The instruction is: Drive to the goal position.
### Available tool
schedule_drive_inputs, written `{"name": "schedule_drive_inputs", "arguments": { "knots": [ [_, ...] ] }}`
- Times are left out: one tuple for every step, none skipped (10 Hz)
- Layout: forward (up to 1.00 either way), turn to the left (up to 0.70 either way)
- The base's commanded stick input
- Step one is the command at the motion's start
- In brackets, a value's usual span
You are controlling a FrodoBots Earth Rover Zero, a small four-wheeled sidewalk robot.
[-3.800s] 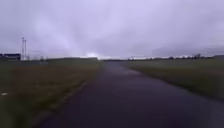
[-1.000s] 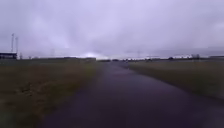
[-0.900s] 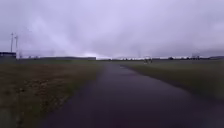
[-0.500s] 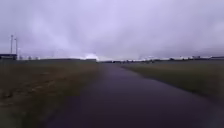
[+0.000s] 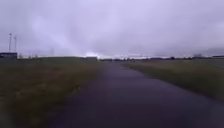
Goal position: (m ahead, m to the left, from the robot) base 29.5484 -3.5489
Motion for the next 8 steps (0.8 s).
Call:
{"name": "schedule_drive_inputs", "arguments": {
  "knots": [
    [1.00, 0.00],
    [1.00, 0.00],
    [1.00, 0.00],
    [1.00, 0.00],
    [1.00, 0.00],
    [1.00, 0.00],
    [1.00, 0.00],
    [1.00, 0.00]
  ]
}}
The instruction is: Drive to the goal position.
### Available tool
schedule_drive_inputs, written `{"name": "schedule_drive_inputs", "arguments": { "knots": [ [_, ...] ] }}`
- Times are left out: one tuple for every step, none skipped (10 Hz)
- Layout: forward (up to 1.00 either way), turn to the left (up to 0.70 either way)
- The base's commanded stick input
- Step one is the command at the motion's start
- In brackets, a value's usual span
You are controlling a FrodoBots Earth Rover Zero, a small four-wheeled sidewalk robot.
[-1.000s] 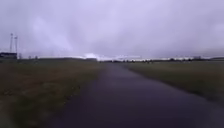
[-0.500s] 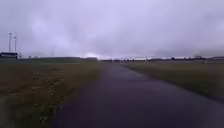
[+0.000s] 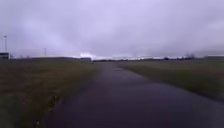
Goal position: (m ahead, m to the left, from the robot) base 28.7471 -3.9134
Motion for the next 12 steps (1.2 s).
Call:
{"name": "schedule_drive_inputs", "arguments": {
  "knots": [
    [1.00, 0.00],
    [1.00, 0.00],
    [1.00, 0.00],
    [1.00, 0.00],
    [1.00, 0.00],
    [1.00, 0.00],
    [1.00, 0.00],
    [1.00, 0.00],
    [1.00, 0.00],
    [1.00, 0.00],
    [1.00, 0.00],
    [1.00, 0.00]
  ]
}}
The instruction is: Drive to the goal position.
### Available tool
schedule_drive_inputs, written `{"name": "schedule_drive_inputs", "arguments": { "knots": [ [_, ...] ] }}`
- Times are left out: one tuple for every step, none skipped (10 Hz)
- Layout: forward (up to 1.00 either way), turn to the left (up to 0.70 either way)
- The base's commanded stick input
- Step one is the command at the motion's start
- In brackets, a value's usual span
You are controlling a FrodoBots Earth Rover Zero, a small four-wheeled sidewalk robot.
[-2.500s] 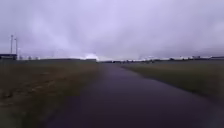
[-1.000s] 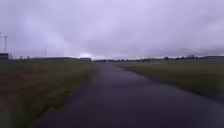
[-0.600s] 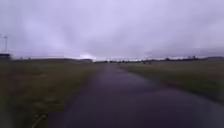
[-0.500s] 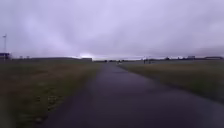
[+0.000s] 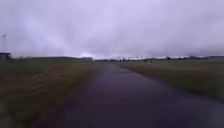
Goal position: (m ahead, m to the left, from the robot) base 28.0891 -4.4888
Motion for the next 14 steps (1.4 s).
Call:
{"name": "schedule_drive_inputs", "arguments": {
  "knots": [
    [1.00, 0.00],
    [1.00, 0.00],
    [1.00, 0.00],
    [1.00, 0.00],
    [1.00, -0.17],
    [1.00, -0.29],
    [1.00, -0.24],
    [1.00, -0.09],
    [1.00, 0.00],
    [1.00, 0.00],
    [1.00, 0.00],
    [1.00, 0.00],
    [1.00, 0.00],
    [1.00, 0.00]
  ]
}}
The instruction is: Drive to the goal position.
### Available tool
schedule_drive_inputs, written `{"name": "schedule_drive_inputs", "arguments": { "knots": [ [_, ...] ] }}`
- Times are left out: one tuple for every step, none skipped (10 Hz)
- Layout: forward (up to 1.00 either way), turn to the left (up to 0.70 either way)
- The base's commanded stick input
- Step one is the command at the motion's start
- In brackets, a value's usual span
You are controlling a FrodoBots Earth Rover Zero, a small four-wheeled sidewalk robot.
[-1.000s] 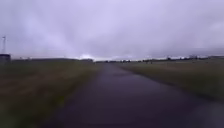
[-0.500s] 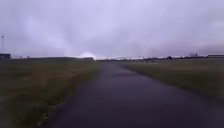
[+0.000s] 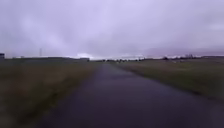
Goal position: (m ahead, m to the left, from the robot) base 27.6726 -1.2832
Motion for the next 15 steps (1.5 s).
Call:
{"name": "schedule_drive_inputs", "arguments": {
  "knots": [
    [1.00, 0.00],
    [1.00, 0.00],
    [1.00, 0.00],
    [1.00, 0.00],
    [1.00, 0.00],
    [1.00, 0.00],
    [1.00, 0.00],
    [1.00, 0.00],
    [1.00, 0.00],
    [1.00, 0.00],
    [1.00, 0.00],
    [1.00, 0.00],
    [1.00, 0.00],
    [1.00, 0.00],
    [1.00, 0.00]
  ]
}}
